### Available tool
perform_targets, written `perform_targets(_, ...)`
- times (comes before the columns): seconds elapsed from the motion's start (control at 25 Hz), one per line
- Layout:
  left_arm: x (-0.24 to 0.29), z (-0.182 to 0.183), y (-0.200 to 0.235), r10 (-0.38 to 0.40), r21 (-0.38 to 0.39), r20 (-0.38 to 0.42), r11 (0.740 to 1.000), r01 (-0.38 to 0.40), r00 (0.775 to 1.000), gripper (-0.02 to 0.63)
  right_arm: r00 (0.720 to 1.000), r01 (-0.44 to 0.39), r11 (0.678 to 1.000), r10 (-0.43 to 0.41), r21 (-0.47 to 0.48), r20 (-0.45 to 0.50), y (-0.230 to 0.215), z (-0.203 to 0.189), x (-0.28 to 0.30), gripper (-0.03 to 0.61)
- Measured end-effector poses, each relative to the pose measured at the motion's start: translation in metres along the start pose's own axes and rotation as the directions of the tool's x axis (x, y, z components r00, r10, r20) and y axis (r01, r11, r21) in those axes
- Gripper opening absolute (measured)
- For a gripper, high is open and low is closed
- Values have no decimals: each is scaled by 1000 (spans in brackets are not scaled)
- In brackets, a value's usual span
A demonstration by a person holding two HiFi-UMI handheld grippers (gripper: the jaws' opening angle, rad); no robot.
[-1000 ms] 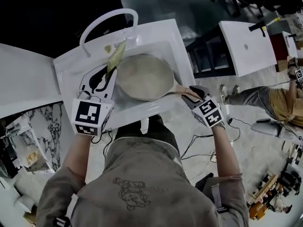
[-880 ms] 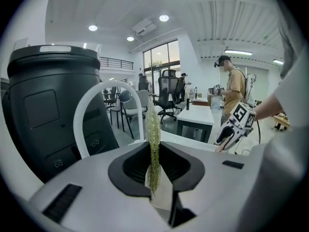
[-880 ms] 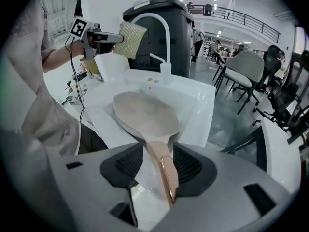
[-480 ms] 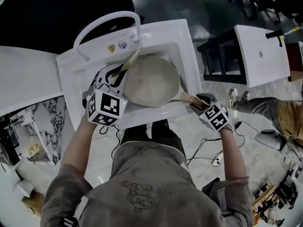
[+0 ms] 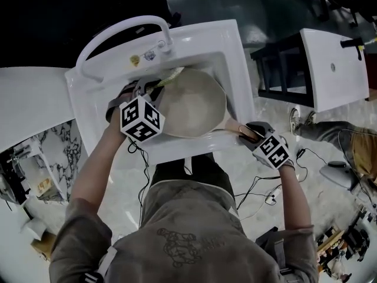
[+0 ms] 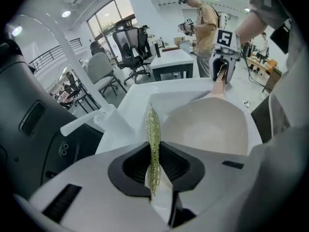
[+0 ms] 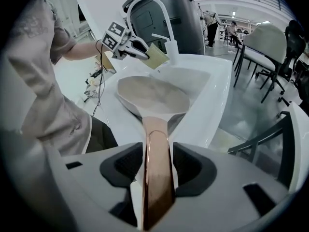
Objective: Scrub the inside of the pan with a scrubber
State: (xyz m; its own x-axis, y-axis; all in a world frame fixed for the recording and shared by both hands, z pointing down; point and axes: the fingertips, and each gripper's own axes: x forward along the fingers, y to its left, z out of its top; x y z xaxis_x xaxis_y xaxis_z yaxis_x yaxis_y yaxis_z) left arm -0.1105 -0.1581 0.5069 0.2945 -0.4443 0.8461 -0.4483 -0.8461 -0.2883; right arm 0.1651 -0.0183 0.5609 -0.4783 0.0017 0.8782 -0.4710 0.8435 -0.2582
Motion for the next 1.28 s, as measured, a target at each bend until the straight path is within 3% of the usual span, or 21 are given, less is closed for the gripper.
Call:
perform_targets(0.24, 39, -15, -6, 6, 134, -100, 991, 8, 995, 64, 1000, -11, 1000, 11, 8, 14, 2, 1, -1, 183)
perform_targets(0.52, 80, -24, -25, -73, 252, -216, 959, 127, 974, 64, 998, -58, 998, 58, 26, 3, 3, 1, 0, 176)
perform_targets(0.72, 102, -26, -27, -51, 321, -272, 936, 141, 961, 64, 997, -58, 998, 58, 1, -41, 4, -3, 3, 167)
perform_targets(1.04, 122, -26, -38, 20, 473, -354, 866, 161, 935, 64, 997, -62, 998, 62, 4, -42, 3, -3, 4, 163)
perform_targets(1.28, 133, -32, -55, -7, 509, -445, 821, 259, 896, 64, 998, -56, 998, 56, 1, -36, 4, -2, 4, 163)
